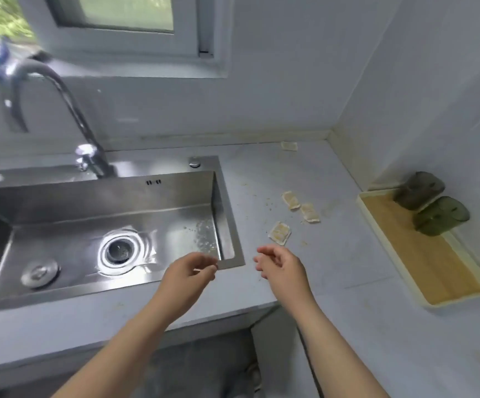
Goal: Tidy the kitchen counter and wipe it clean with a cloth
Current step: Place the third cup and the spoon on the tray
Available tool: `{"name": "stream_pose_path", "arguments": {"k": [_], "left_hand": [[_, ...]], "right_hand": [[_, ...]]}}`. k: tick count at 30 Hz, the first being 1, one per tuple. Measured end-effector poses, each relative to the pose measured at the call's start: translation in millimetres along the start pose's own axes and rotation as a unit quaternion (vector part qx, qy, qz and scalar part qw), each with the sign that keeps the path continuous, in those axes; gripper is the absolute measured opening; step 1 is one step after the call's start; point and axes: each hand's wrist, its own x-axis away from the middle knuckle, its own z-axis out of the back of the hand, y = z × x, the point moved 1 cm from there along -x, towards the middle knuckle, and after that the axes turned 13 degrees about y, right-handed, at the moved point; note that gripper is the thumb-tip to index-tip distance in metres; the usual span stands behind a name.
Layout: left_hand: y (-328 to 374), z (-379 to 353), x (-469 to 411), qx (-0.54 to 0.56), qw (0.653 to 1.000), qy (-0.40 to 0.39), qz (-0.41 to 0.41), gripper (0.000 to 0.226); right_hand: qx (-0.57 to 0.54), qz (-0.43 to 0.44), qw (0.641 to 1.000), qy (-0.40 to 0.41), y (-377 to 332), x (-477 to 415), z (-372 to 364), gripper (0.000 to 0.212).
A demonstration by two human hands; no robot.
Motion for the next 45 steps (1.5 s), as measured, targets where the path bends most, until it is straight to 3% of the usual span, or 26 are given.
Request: {"name": "stream_pose_path", "arguments": {"k": [7, 10, 16, 29, 40, 45], "left_hand": [[-102, 202, 71, 0.039, 0.984, 0.16, 0.066, 0.016], [-134, 260, 95, 0.061, 0.971, 0.217, 0.076, 0.023], [-190, 338, 115, 0.09, 0.946, 0.293, 0.105, 0.013], [-229, 478, 45, 0.064, 0.911, 0.378, 0.154, 0.013], [-286, 545, 4, 0.09, 0.886, 0.404, 0.209, 0.016], [-324, 602, -13, 0.029, 0.887, 0.408, 0.213, 0.019]], "right_hand": [[0.0, 0.056, 0.988, -0.147, -61, 110, -176, 0.012], [0.008, 0.072, 0.978, -0.194, -80, 147, -229, 0.011], [0.052, 0.111, 0.954, -0.274, -116, 190, -324, 0.011], [0.063, 0.124, 0.925, -0.355, -177, 158, -502, 0.015], [0.131, 0.136, 0.908, -0.373, -191, 158, -588, 0.011], [0.146, 0.139, 0.906, -0.372, -215, 185, -635, 0.025]]}}
